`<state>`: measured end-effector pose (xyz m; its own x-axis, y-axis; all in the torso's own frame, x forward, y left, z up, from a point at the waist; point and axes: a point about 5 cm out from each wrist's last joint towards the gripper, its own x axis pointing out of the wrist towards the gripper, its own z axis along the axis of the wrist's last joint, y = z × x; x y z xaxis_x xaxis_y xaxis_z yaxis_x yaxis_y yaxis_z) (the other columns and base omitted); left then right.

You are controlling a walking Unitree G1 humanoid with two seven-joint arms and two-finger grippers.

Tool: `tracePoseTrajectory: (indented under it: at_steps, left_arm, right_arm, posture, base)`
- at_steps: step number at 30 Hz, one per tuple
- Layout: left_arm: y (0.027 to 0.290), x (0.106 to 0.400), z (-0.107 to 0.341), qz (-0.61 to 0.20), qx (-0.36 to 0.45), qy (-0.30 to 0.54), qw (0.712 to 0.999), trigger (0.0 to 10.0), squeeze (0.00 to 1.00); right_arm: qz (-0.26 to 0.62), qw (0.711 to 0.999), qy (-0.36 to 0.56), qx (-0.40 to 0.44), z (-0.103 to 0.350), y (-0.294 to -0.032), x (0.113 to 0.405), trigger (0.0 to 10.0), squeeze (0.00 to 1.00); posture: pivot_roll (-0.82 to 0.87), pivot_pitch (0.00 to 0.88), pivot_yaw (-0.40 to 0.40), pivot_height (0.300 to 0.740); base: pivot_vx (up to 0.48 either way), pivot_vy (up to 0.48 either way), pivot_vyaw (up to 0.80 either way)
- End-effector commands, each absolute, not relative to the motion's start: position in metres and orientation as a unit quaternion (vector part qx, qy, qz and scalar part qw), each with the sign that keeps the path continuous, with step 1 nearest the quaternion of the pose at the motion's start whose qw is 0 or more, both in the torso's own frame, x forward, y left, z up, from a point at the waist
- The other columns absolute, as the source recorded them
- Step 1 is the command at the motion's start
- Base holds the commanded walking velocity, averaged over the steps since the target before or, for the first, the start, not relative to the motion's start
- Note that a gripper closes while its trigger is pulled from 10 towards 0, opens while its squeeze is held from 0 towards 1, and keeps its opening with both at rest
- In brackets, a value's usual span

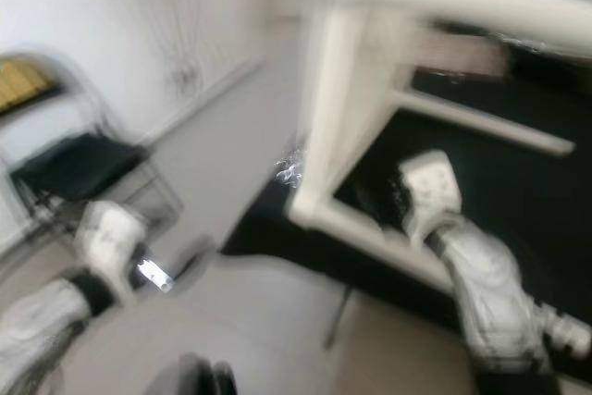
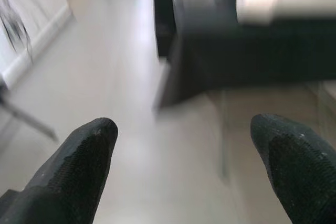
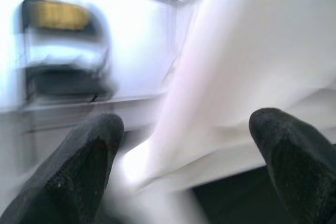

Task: Building children table

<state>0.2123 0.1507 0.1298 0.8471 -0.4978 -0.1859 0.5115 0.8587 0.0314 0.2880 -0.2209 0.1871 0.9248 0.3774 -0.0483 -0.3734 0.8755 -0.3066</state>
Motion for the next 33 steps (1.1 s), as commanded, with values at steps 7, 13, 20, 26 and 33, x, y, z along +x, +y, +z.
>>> tracePoseTrajectory:
  at_steps: [7, 13, 20, 26, 33]
  left_arm:
    - [0.151, 0.226, 0.142, -0.224, 0.068, 0.047, 0.971, 10.0, 0.00]
    - [0.156, 0.229, 0.143, -0.203, 0.060, 0.029, 0.977, 10.0, 0.00]
    - [0.153, 0.229, 0.141, -0.201, 0.057, 0.032, 0.978, 10.0, 0.00]
    - [0.152, 0.228, 0.139, -0.194, 0.058, 0.031, 0.979, 10.0, 0.00]
    - [0.154, 0.220, 0.129, -0.180, 0.055, 0.044, 0.981, 10.0, 0.00]
  right_arm:
    - [0.175, 0.973, 0.016, -0.150, 0.179, -0.219, 0.289, 10.0, 0.00]
    - [0.141, 0.984, 0.039, -0.102, 0.154, -0.196, 0.283, 10.0, 0.00]
    - [0.128, 0.990, 0.040, -0.045, 0.142, -0.173, 0.276, 10.0, 0.00]
    - [0.125, 0.990, 0.045, -0.039, 0.137, -0.166, 0.271, 10.0, 0.00]
    - [0.126, 0.991, 0.024, 0.023, 0.139, -0.158, 0.257, 10.0, 0.00]
  posture:
    - [-0.06, 0.098, 0.017, 0.740]
    - [-0.06, 0.098, 0.013, 0.740]
    - [-0.06, 0.095, 0.008, 0.740]
    - [-0.06, 0.092, 0.005, 0.740]
    - [-0.06, 0.092, 0.007, 0.740]
  base:
    - [0.000, 0.000, 0.00]
    - [0.000, 0.000, 0.00]
    - [0.000, 0.000, 0.00]
    - [0.000, 0.000, -0.29]
    - [0.000, 0.000, -0.80]
